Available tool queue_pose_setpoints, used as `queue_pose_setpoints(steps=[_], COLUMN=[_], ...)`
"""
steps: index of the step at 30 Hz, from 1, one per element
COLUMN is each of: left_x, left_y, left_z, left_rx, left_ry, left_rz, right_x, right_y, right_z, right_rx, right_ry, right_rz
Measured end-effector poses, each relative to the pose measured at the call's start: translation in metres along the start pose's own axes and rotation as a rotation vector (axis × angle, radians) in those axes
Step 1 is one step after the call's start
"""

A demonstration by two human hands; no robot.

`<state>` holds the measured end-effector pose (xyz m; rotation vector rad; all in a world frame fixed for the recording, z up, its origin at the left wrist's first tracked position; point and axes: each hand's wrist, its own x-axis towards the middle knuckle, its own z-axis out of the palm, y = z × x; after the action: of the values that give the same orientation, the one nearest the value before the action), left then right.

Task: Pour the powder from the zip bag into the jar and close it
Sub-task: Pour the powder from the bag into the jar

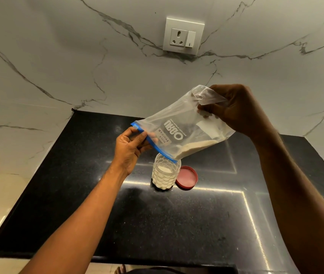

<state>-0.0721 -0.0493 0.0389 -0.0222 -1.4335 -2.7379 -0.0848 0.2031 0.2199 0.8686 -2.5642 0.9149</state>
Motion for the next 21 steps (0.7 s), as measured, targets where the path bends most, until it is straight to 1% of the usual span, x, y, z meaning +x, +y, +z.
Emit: queue_pose_setpoints(steps=[10, 21], left_x=[0.001, 0.004], left_y=[-0.003, 0.0], left_z=[-0.002, -0.003], left_rx=[-0.012, 0.008], left_ry=[-0.018, -0.012], left_rz=[-0.003, -0.008], right_x=[0.003, 0.011], right_y=[-0.001, -0.005], right_z=[0.001, 0.001], right_rx=[0.016, -0.07], right_ry=[-0.011, 0.007], right_rz=[0.03, -0.001])
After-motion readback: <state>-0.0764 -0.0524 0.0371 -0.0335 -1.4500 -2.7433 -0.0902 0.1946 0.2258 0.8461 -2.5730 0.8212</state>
